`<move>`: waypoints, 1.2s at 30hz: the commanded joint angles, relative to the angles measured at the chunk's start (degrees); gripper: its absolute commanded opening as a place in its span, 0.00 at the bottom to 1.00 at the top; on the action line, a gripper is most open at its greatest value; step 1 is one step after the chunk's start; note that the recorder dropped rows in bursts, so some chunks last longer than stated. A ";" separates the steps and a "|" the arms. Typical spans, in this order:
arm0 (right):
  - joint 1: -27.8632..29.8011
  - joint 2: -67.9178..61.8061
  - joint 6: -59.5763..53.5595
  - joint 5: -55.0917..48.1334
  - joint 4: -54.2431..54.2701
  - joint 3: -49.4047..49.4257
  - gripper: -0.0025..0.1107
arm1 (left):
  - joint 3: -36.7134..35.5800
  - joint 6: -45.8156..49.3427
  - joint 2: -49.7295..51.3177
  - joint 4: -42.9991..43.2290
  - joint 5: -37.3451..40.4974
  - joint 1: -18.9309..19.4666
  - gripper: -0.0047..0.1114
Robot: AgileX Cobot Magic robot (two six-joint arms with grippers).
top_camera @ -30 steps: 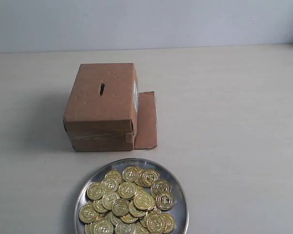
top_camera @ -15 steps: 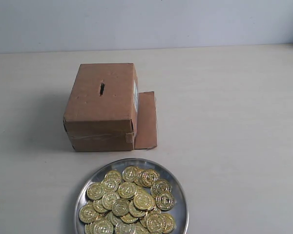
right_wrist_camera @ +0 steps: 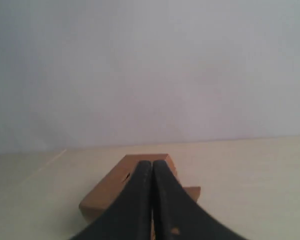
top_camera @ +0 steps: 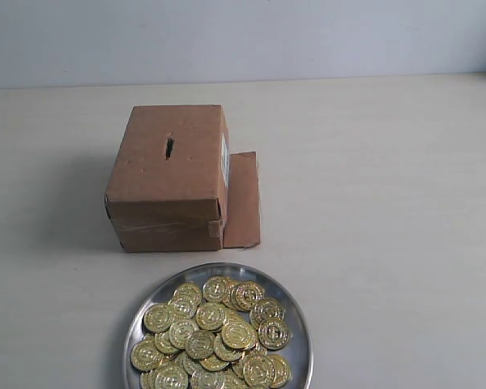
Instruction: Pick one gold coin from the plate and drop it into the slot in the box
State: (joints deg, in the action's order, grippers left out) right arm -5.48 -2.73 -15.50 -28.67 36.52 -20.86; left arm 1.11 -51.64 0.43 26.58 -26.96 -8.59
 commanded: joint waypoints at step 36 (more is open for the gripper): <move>-13.08 -60.66 -26.38 -23.39 10.59 -23.81 0.02 | 9.57 -47.99 25.67 60.50 -0.45 -0.14 0.05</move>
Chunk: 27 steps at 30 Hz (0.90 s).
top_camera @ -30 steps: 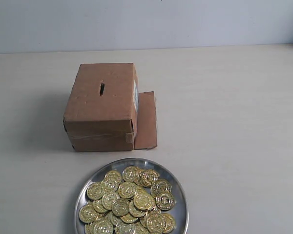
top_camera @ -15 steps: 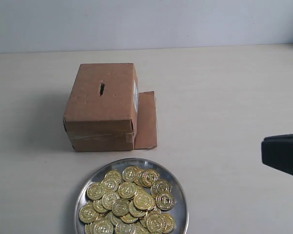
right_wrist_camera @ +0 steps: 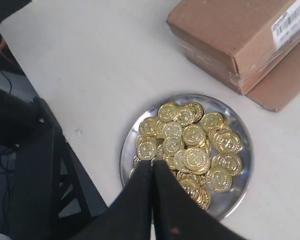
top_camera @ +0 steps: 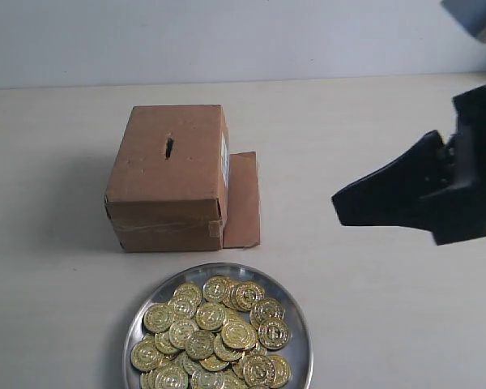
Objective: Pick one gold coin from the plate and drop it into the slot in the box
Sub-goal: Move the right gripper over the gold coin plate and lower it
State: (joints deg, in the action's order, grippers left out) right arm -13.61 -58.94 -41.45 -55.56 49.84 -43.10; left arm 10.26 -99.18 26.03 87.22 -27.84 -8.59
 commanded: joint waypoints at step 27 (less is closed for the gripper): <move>-34.21 -31.23 7.59 14.88 -27.90 -9.88 0.02 | 0.41 -0.45 0.07 -0.14 -0.20 -0.15 0.05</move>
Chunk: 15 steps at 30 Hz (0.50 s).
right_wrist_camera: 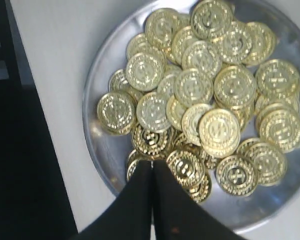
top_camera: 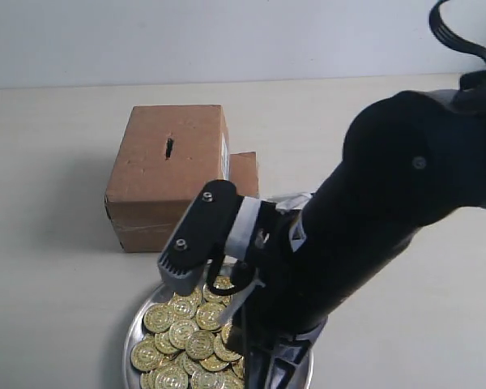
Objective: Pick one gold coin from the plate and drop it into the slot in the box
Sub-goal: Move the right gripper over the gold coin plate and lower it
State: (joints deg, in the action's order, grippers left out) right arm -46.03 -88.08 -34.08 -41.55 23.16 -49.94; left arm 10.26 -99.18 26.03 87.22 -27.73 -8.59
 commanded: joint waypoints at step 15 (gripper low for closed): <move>-2.64 -14.03 8.67 9.19 -14.29 -5.97 0.50 | 0.41 -0.45 0.07 -0.14 -0.70 -0.15 0.05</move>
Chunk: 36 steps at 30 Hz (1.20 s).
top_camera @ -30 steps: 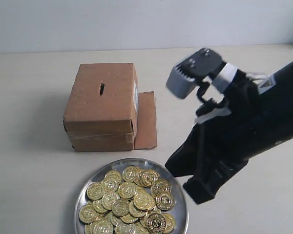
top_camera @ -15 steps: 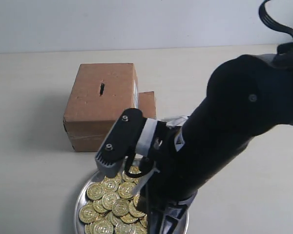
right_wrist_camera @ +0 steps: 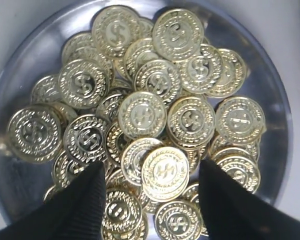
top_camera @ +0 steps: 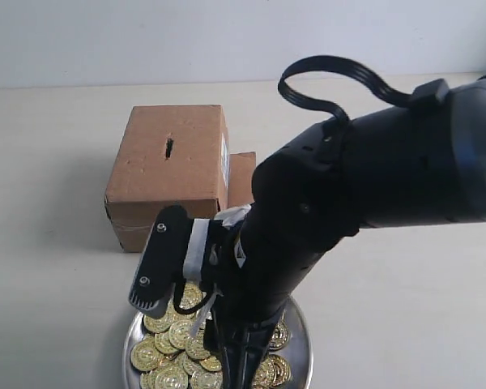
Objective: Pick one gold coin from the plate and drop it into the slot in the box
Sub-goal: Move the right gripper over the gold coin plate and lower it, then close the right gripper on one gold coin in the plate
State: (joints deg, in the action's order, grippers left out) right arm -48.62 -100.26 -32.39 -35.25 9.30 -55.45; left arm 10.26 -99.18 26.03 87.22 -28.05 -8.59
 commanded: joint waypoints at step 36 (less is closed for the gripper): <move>2.63 -6.00 37.95 2.38 -0.36 -0.46 0.46 | 0.41 -0.45 0.07 -0.03 -0.75 -0.15 0.05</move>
State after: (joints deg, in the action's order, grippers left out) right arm -46.33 -106.12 6.37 -33.00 8.77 -55.57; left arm 10.26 -99.18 26.03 87.22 -28.61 -8.59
